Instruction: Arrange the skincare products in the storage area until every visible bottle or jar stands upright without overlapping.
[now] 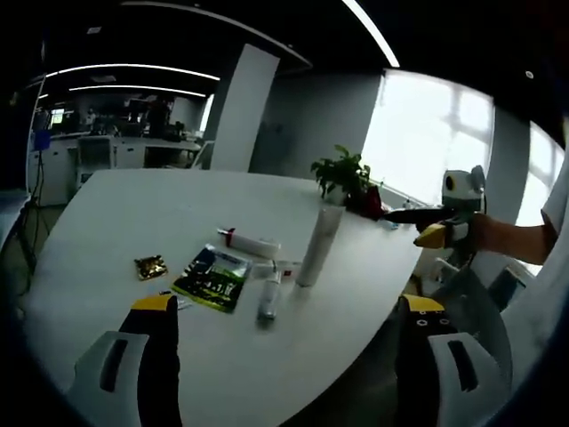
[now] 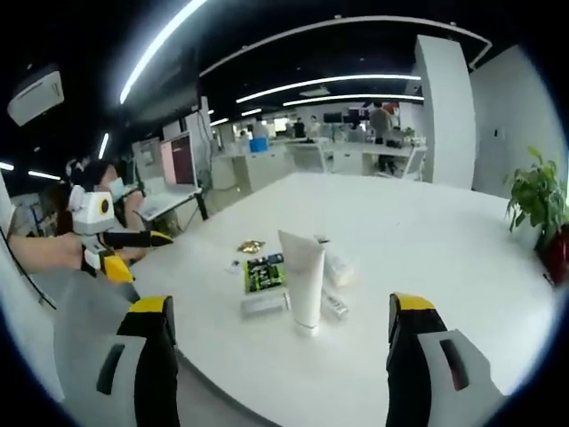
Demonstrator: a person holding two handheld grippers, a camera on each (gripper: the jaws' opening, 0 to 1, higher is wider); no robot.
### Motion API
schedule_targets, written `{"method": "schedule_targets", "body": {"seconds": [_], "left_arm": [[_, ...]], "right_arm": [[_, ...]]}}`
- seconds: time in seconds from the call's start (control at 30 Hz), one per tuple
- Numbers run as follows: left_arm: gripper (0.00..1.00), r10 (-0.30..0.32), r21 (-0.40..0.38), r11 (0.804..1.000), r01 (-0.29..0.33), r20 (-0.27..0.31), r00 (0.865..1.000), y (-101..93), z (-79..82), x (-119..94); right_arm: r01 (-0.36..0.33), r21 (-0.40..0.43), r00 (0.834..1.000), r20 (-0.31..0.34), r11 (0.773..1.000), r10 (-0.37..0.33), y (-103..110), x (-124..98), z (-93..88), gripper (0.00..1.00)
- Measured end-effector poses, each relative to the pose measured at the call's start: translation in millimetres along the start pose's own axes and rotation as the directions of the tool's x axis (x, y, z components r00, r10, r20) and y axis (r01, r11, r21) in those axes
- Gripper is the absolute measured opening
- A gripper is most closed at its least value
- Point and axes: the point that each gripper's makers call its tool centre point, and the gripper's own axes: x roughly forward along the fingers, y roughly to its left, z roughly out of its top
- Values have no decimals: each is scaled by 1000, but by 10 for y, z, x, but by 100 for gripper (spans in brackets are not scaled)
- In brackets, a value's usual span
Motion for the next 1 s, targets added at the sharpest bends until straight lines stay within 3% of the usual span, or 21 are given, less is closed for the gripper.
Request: {"method": "schedule_targets", "body": {"seconds": [0.6,1.0], "left_arm": [[93,10,13,1000,-9,-33,999,42,-38,44],[92,26,-45,999,-28,-61,998,103,-186,102]], "right_arm": [[35,0,994,-101,999,-35,-404,236,-125,95],[72,18,987,-144,997,-69,-791,386,-49,94]]}}
